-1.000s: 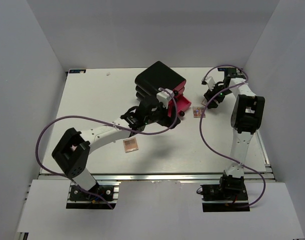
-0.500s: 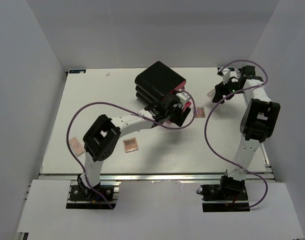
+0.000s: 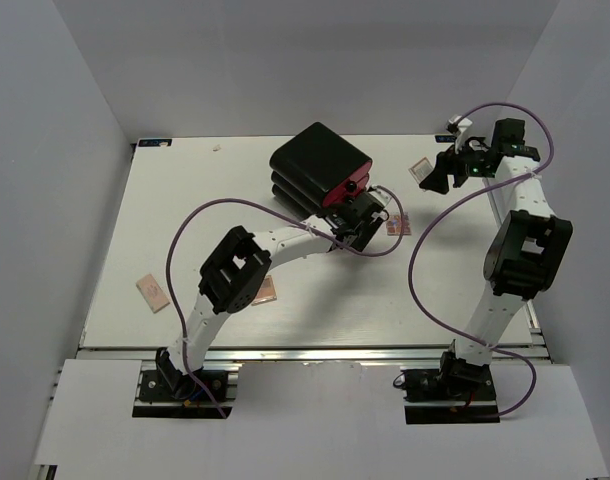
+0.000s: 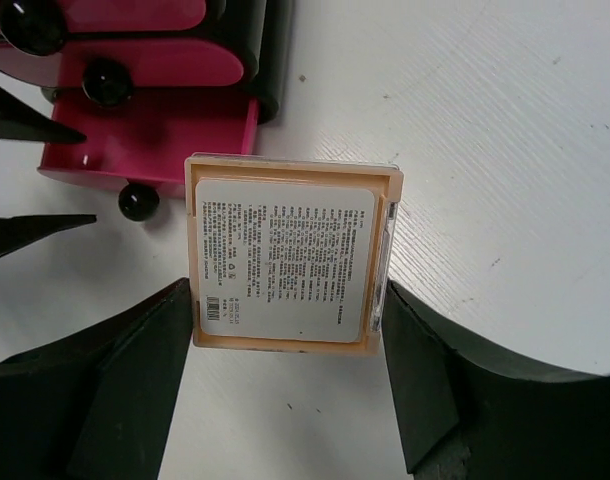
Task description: Organize the makeup
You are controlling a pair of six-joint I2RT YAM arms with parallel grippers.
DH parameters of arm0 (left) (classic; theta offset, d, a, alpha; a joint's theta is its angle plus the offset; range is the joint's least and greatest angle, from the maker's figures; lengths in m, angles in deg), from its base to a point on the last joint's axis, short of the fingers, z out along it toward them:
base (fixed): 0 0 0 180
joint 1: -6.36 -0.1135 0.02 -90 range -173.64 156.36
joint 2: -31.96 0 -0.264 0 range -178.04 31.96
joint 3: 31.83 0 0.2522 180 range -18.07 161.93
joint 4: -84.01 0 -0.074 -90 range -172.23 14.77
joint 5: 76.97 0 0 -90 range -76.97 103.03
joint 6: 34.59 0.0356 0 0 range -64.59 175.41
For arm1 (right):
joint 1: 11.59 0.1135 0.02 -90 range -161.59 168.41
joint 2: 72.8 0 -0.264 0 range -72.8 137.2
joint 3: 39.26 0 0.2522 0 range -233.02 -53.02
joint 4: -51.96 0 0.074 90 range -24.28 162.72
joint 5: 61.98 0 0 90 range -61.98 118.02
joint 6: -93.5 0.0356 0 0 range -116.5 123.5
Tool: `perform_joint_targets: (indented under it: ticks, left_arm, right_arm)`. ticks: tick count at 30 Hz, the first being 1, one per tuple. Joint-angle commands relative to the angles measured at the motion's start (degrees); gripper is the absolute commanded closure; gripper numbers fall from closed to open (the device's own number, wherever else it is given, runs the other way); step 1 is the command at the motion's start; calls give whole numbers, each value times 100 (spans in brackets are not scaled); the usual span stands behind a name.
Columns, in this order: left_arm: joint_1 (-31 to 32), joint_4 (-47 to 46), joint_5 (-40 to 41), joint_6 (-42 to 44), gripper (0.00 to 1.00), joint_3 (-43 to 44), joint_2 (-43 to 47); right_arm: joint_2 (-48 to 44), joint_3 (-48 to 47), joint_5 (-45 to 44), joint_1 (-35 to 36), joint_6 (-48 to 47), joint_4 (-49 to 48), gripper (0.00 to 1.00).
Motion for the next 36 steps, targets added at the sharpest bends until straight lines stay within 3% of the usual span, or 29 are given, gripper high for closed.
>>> perform_joint_targets:
  ticks: [1, 4, 9, 19, 27, 31, 33, 36]
  left_arm:
    - [7, 391, 135, -220, 31, 102, 56]
    - [7, 347, 74, -291, 37, -109, 83]
    - [24, 128, -320, -343, 56, -400, 293]
    - [104, -540, -1331, -449, 68, -1357, 1067]
    - [156, -830, -1622, -607, 67, -1797, 1340]
    - [156, -945, -1684, -756, 67, -1797, 1392]
    - [165, -1033, -1632, -835, 63, -1885, 1541]
    - [165, -1147, -1404, -1028, 44, -2069, 1804]
  right_arm:
    - [-331, -114, 460, -60, 218, -42, 96]
    - [-436, -194, 609, -60, 376, -103, 95]
    - [-577, -229, 759, -60, 570, -174, 95]
    - [-586, -203, 750, -51, 544, -86, 95]
    - [-630, -71, 672, 124, 62, 291, 96]
    - [-717, 78, 356, 502, -1420, 1273, 96]
    - [-840, 525, -22, 818, -1626, 1181, 96]
    - [-1078, 1158, -347, 1126, -1409, 496, 96]
